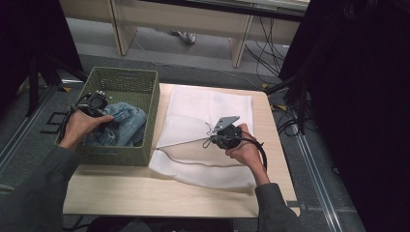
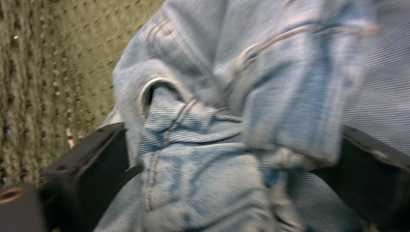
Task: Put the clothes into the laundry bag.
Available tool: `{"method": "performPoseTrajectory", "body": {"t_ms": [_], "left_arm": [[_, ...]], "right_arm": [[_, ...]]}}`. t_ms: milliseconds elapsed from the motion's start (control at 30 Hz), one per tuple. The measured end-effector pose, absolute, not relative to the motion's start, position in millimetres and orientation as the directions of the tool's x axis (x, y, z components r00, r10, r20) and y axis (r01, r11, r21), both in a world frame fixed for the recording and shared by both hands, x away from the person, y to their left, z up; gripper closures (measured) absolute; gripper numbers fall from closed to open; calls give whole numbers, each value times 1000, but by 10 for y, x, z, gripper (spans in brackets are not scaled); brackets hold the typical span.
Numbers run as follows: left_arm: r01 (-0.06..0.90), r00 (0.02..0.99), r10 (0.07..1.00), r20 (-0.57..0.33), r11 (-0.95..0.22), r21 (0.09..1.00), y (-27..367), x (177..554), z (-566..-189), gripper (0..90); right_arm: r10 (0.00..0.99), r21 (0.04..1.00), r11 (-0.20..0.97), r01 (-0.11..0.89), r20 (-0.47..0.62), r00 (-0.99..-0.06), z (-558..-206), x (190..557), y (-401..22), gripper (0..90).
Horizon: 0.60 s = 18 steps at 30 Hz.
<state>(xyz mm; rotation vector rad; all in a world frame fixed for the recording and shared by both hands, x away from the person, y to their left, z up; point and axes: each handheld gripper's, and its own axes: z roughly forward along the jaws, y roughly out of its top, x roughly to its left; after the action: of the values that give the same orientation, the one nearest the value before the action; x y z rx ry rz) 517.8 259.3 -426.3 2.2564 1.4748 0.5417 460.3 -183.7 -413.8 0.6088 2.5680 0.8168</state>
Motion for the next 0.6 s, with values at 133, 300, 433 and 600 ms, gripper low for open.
{"method": "performPoseTrajectory", "body": {"t_ms": [133, 300, 433, 600], "left_arm": [[817, 406, 913, -25, -351, 458, 2634, 5274, -4428, 0], [760, 522, 848, -86, -417, 499, 2418, 5272, -4535, 0], [743, 538, 838, -90, -422, 520, 2313, 5268, -4502, 0], [755, 544, 835, -85, -443, 484, 2252, 5300, -4589, 0]], "right_arm": [[500, 608, 740, 288, -210, -840, -4136, 4612, -1854, 883], [492, 602, 746, 284, -210, -845, -4157, 4627, -1859, 883], [491, 602, 747, 281, -216, -844, -4166, 4633, -1861, 883], [490, 600, 748, 282, -215, -845, -4151, 4633, -1837, 883]]}}
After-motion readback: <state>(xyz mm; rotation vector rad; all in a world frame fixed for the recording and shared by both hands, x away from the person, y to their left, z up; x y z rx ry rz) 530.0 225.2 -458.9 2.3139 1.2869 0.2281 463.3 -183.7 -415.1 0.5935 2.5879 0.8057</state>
